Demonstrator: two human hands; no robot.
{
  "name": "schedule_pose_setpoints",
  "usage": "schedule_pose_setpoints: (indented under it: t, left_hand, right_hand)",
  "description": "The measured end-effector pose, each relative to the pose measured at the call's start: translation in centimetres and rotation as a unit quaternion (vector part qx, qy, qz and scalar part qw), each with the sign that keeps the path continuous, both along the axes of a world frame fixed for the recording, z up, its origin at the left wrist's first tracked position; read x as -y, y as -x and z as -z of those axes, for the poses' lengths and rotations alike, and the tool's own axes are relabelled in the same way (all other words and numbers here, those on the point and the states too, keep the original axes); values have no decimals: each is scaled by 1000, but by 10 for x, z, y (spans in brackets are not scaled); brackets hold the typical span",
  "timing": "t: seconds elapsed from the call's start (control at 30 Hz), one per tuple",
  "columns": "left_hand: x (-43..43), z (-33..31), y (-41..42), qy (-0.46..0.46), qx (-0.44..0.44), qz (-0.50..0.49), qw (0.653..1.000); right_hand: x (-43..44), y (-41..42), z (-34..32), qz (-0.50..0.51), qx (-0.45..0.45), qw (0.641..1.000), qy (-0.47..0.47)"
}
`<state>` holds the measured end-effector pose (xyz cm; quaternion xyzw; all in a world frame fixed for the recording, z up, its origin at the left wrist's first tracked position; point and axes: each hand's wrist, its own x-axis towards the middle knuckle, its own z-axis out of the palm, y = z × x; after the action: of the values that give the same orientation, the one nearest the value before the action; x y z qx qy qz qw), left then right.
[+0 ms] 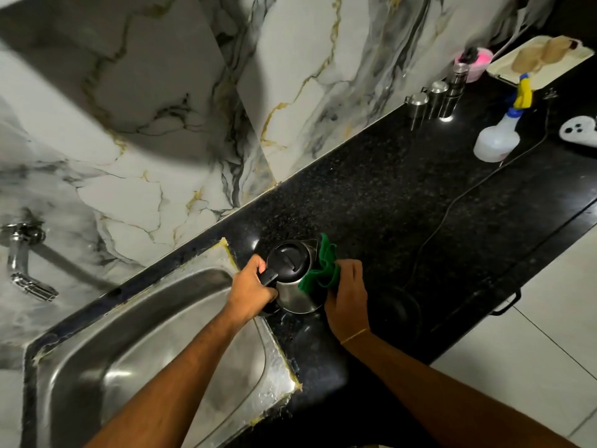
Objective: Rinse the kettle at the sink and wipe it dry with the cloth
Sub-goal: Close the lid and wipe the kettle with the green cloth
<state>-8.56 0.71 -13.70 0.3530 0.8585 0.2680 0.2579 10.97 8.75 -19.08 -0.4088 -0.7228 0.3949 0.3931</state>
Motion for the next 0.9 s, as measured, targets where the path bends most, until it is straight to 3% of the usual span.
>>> schedule_pose_setpoints:
  t: [0.13, 0.23, 0.3, 0.33, 0.47, 0.6, 0.77, 0.9]
  left_hand:
    - [-1, -3, 4, 14, -3, 19, 1000]
    - [-1, -7, 10, 34, -2, 33, 999]
    - [-2, -9, 13, 47, -10, 43, 998]
    - [-2, -10, 14, 54, -12, 49, 997]
    - [-6, -11, 23, 82, -5, 73, 994]
    - [-8, -13, 33, 102, 11, 101, 990]
    - [-13, -14, 47, 134, -4, 157, 978]
    - [-19, -20, 55, 152, -50, 216, 963]
  right_hand:
    - [3, 16, 7, -77, 110, 975, -178]
    - [8, 3, 32, -188, 194, 918, -290]
    - [9, -11, 47, -262, 249, 877, -316]
    - [9, -16, 52, -271, 262, 880, -291]
    - [9, -16, 45, -157, 177, 972, -10]
    - [-3, 10, 14, -38, 2, 993, 113]
    - [-13, 34, -22, -21, -97, 984, 149]
    - [6, 29, -18, -21, -3, 999, 42]
